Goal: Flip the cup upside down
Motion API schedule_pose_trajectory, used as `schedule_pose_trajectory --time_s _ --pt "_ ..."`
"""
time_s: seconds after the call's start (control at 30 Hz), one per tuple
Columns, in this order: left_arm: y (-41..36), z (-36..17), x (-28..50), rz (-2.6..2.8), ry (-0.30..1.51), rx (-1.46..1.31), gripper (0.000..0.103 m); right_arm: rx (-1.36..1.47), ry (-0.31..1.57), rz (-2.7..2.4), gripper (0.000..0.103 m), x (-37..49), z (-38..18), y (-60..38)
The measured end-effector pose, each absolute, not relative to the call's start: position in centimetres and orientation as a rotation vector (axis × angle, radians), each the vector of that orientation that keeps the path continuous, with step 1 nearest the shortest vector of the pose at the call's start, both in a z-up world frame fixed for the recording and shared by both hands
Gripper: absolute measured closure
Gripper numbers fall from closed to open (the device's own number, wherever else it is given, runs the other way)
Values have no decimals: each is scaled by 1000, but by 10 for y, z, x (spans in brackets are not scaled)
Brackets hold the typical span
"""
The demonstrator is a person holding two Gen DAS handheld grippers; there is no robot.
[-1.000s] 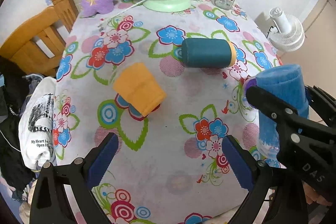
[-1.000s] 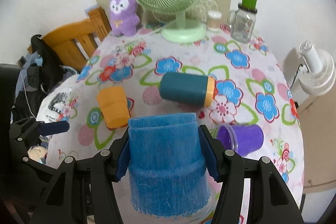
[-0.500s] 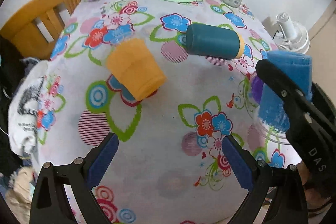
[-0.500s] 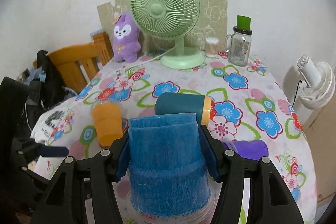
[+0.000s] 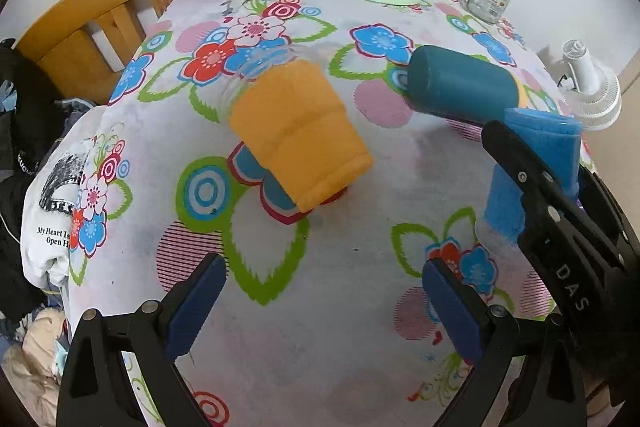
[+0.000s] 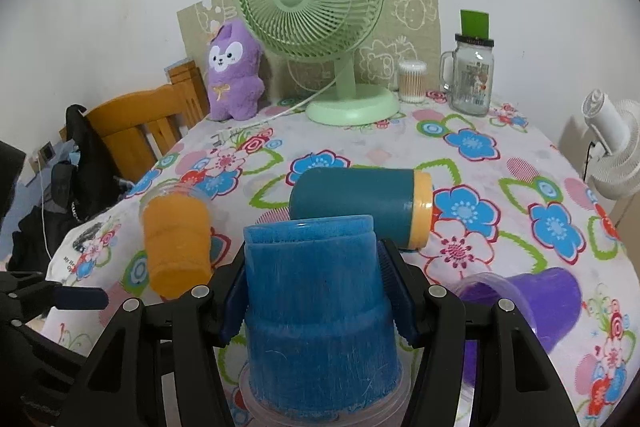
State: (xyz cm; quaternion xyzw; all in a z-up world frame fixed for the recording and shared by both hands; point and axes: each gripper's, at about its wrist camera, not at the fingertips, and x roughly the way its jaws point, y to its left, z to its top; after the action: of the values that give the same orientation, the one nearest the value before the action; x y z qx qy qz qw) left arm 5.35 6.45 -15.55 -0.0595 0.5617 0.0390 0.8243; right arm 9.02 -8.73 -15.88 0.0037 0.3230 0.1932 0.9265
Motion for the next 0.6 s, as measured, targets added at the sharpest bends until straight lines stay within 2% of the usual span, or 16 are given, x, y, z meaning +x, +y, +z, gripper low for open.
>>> schedule_pose_trajectory --time_s 0.37,0.5,0.6 --pt "62 -169 55 94 1233 -49 3 -33 684 403 38 86 -170 -84" --pt "59 -169 52 81 1241 -39 3 11 765 406 28 84 -172 -88" --pt "59 -164 48 85 1258 -47 3 -12 802 320 5 79 -162 -90"
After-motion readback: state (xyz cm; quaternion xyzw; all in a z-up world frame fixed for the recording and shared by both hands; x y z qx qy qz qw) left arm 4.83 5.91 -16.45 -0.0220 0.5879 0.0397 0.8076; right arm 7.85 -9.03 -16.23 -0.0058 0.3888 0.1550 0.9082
